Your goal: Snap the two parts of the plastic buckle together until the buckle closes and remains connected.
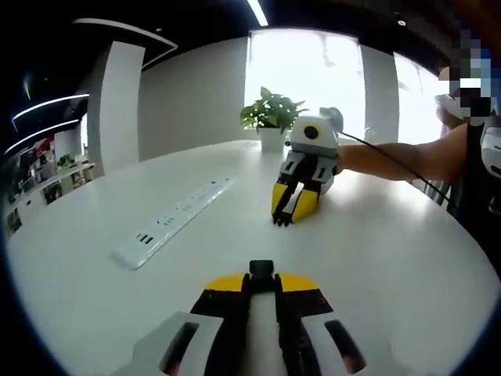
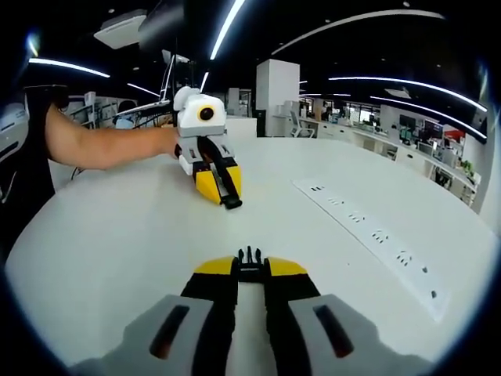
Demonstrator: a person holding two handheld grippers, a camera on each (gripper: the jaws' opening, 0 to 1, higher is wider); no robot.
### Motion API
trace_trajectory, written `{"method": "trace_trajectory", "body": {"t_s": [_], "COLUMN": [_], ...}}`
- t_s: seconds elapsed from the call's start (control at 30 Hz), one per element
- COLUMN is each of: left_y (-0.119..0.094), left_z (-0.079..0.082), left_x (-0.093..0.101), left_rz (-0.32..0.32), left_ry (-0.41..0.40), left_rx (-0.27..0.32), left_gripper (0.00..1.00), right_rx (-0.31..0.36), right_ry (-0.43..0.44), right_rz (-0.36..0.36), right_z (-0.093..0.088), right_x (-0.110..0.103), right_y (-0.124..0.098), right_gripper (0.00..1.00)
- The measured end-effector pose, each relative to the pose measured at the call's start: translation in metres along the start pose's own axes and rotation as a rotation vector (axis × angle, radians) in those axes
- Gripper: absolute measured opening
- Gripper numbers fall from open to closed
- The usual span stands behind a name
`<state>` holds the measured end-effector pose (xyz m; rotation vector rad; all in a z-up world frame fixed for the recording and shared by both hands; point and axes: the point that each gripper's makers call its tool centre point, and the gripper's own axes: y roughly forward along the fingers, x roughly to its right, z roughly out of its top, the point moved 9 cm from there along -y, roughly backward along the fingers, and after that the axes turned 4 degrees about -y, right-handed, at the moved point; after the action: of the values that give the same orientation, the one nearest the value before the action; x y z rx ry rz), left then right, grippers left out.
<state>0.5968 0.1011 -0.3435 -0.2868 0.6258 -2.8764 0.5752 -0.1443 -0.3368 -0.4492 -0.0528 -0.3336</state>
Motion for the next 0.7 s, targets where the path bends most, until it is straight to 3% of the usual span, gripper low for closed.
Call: {"method": "trace_trajectory", "body": {"t_s": [0.7], "left_y": [-0.0003], "left_z": [0.0008], "left_x": [0.0006], "left_rz": [0.017], "left_ry": [-0.011], "left_rx": [0.002], "left_gripper": [0.11], "right_rx": [-0.005], "right_ry": [0.004], "right_rz": [-0.004], "right_z": [0.0009], "right_x": [0.0], "right_y": [0.0012], "right_gripper": [0.12]}}
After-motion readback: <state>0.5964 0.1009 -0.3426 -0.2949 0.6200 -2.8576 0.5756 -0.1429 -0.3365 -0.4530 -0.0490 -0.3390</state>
